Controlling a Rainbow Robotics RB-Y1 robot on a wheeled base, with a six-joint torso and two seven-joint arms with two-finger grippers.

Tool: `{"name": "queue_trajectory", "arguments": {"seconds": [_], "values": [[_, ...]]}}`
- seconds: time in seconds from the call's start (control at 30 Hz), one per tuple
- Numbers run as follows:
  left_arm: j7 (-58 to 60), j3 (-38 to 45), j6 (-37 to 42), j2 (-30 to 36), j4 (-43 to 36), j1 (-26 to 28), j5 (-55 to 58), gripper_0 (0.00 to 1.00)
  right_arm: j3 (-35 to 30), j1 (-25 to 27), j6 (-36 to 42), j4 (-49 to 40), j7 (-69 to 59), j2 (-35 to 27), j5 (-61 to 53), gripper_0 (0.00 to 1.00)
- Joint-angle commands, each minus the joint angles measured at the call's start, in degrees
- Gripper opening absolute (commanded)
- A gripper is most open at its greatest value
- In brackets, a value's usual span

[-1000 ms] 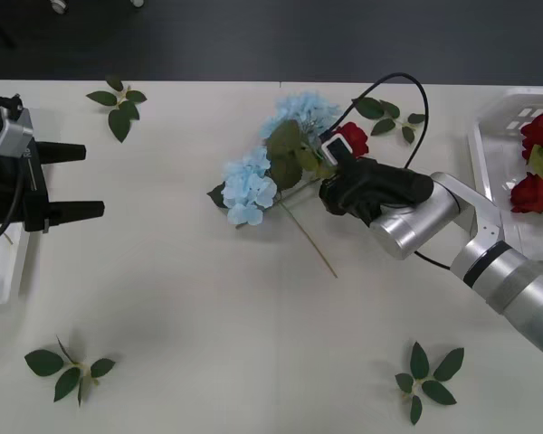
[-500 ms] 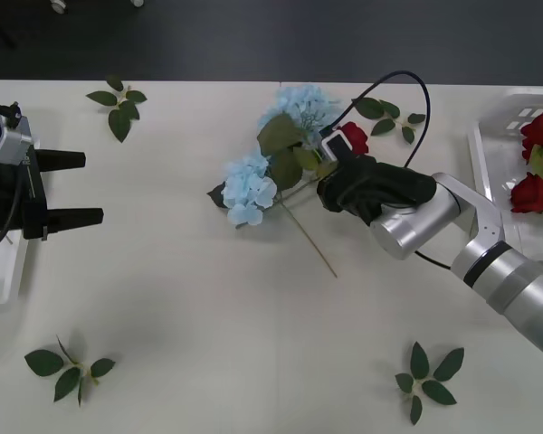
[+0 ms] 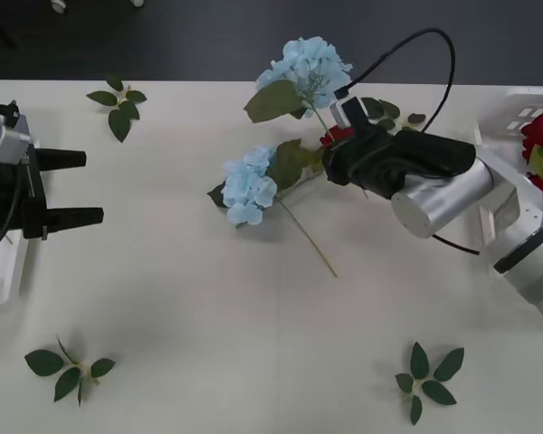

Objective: Put the red flowers into the right box and the blue flowers into the left box

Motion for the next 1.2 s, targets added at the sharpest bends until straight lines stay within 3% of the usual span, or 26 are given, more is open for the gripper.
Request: {"name": "queue_trajectory", "arguments": {"seconds": [0.03, 0.27, 0.47, 0.73, 1.07, 1.2], "values": [[0.4, 0.8, 0.1, 1.2, -0.8, 1.3, 1.4, 1.00, -4.9, 1.9, 6.8, -11.6, -0.8, -3.6, -1.0, 0.00], [1.0, 0.7, 0.0, 1.2, -0.8, 1.4, 1.9, 1.00, -13.2, 6.5, 18.4, -28.2, -1.2, -7.9, -9.6, 0.00], [1.2, 0.7, -0.7, 0.5, -0.8, 1.6, 2.1, 1.00, -19.2, 11.7, 17.4, -37.8, -0.8, -10.8, -19.4, 0.00], [1.2, -0.1, -2.2, 0.2, -0.8, 2.1, 2.7, 1.00, -17.8, 16.4, 3.6, -42.9, 1.2, -10.9, -25.9, 0.00], [1.6, -0.4, -2.2, 0.2, -0.8, 2.1, 3.4, 1.00, -3.2, 14.5, -21.2, -40.2, 3.1, -8.4, -24.9, 0.00], [1.7, -0.8, -2.2, 0.2, -0.8, 2.1, 4.0, 1.00, 1.4, 12.9, -26.6, -38.4, 4.1, -7.6, -24.1, 0.00]]}}
